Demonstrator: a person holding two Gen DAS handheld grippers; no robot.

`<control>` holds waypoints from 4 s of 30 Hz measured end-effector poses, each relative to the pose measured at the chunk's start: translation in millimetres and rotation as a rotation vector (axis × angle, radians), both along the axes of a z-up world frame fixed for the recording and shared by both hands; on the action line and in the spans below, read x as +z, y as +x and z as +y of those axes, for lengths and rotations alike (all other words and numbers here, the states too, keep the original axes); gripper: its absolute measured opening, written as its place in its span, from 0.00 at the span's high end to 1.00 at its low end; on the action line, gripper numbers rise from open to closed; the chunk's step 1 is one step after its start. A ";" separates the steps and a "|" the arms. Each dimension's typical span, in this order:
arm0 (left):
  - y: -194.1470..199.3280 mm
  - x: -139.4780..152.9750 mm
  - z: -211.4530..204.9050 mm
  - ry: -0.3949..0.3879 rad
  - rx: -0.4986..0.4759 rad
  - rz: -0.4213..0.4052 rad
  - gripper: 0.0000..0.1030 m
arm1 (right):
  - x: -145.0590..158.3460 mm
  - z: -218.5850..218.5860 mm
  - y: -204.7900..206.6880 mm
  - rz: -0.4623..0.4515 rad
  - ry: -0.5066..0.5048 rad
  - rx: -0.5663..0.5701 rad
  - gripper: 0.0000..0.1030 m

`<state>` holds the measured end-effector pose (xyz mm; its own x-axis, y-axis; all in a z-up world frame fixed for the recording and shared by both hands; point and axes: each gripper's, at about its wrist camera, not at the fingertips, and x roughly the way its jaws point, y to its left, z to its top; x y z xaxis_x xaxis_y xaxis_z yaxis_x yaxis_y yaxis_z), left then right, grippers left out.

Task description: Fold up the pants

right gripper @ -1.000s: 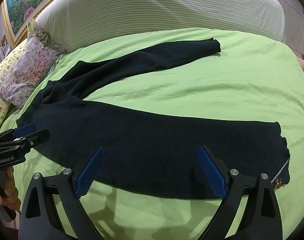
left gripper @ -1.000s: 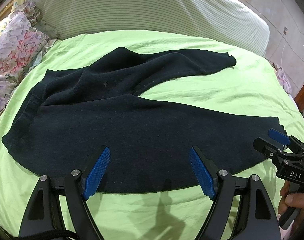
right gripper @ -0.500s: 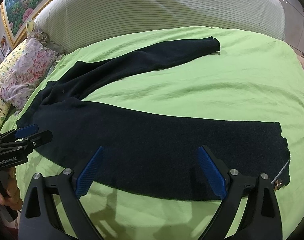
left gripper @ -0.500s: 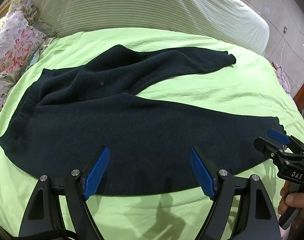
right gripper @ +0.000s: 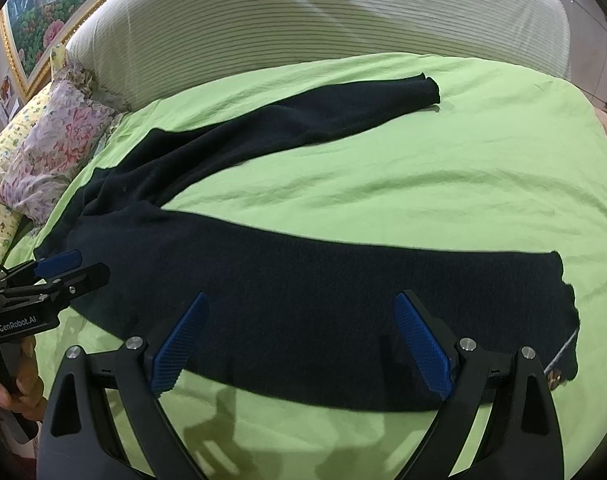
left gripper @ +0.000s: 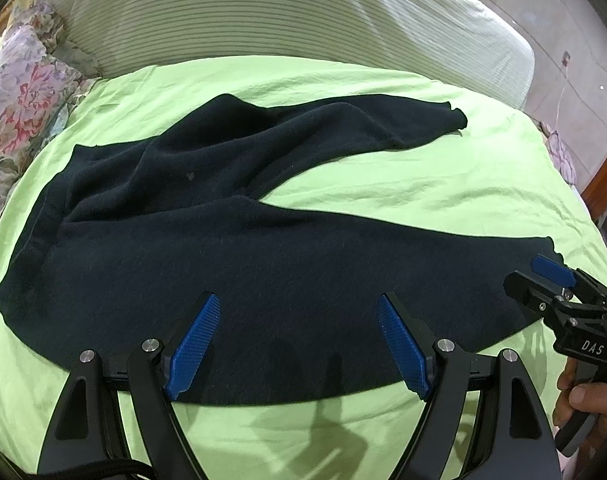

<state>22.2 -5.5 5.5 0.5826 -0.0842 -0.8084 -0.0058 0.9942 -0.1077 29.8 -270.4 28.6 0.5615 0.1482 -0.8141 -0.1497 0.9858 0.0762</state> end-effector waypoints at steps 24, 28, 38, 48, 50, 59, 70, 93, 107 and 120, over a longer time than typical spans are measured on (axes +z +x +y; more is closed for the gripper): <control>181.4 43.0 16.7 -0.046 -0.044 0.042 0.21 | 41.5 -45.3 157.3 -0.012 0.052 -0.058 0.09; 222.2 40.2 13.2 -0.027 -0.096 0.061 0.21 | 40.2 -53.4 188.2 0.015 0.047 -0.068 0.09; 296.7 11.7 14.2 -0.038 -0.152 0.141 0.21 | 30.5 -92.2 257.5 0.060 0.061 -0.109 0.09; 347.8 -26.2 10.2 -0.105 -0.223 0.247 0.22 | 3.0 -115.6 324.6 0.191 0.114 -0.130 0.38; 352.3 -32.1 7.0 -0.098 -0.236 0.262 0.24 | -3.4 -115.2 331.2 0.213 0.131 -0.124 0.44; 359.0 -50.1 -11.5 -0.081 -0.364 0.316 0.79 | 1.8 -109.9 320.9 0.190 0.140 -0.058 0.91; 320.1 -5.3 -21.8 -0.145 -0.453 0.237 0.96 | 46.2 -128.6 243.3 0.105 0.204 -0.028 0.92; 148.2 14.3 -54.9 -0.276 -0.537 0.240 0.97 | 71.4 -132.4 65.4 0.095 0.173 0.024 0.93; 89.4 7.9 -66.2 -0.244 -0.584 0.227 0.97 | 64.2 -130.2 -1.7 0.135 -0.005 0.069 0.93; 59.4 -23.6 -74.6 -0.210 -0.597 0.289 0.95 | 39.5 -124.8 -27.0 0.221 -0.123 0.106 0.93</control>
<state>81.6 -80.1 -18.2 0.1521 -0.4950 -0.8555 0.4781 0.7944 -0.3747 2.8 -395.1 68.1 0.3547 0.0894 -0.9307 -0.2452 0.9695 -0.0003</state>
